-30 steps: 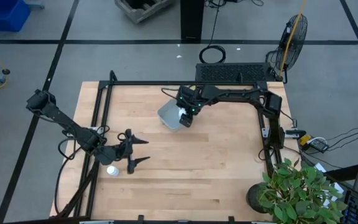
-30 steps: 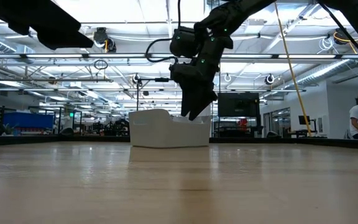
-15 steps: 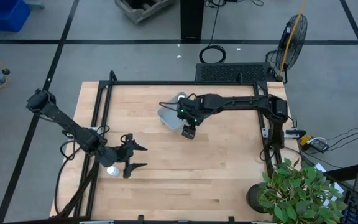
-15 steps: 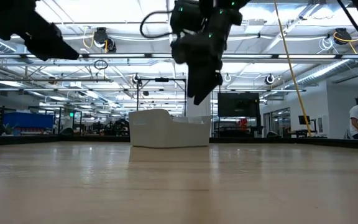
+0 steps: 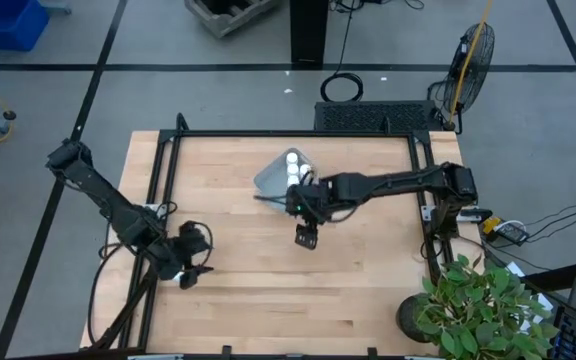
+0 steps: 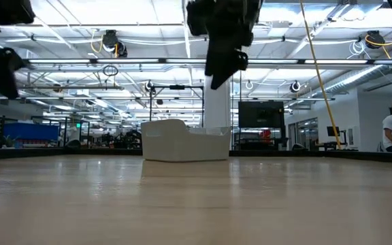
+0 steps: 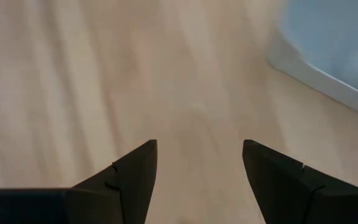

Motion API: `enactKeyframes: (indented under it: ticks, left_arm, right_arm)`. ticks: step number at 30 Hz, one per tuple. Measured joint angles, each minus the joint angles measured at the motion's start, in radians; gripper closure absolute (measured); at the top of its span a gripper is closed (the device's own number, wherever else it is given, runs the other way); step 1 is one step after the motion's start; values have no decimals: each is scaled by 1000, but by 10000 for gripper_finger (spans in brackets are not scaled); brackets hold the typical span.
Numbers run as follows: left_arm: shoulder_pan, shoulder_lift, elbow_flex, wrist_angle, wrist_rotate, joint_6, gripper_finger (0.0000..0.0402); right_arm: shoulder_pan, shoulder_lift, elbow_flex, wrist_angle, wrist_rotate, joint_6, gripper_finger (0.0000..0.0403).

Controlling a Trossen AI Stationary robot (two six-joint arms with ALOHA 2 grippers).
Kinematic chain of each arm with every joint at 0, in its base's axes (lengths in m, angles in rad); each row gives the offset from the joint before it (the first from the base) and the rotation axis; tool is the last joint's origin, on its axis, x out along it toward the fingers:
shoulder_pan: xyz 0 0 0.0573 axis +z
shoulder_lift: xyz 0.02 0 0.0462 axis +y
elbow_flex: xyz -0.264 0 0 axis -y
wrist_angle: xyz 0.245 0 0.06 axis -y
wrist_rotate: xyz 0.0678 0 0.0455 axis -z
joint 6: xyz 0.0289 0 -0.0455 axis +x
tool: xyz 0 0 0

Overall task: Pick and place pill bottles into a basket
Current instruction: Put the white medicine bottle into the gray bin

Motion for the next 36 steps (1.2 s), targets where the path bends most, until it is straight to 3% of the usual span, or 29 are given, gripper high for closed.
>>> enactKeyframes:
  ticks: [6, 13, 21, 36]
  left_arm:
    - [-63, 1, 168, -327, 83, -177, 92]
    - [-173, 2, 156, -351, 194, -473, 92]
    - [-300, 16, 139, -404, 179, -721, 92]
    - [-312, 174, 139, -411, 193, -739, 92]
  right_arm:
    - [88, 0, 0, 100, 74, -22, 172]
    - [139, 0, 0, 126, 129, -48, 172]
    - [152, 0, -15, 177, 131, -56, 175]
    - [151, 2, -95, 245, 124, -33, 179]
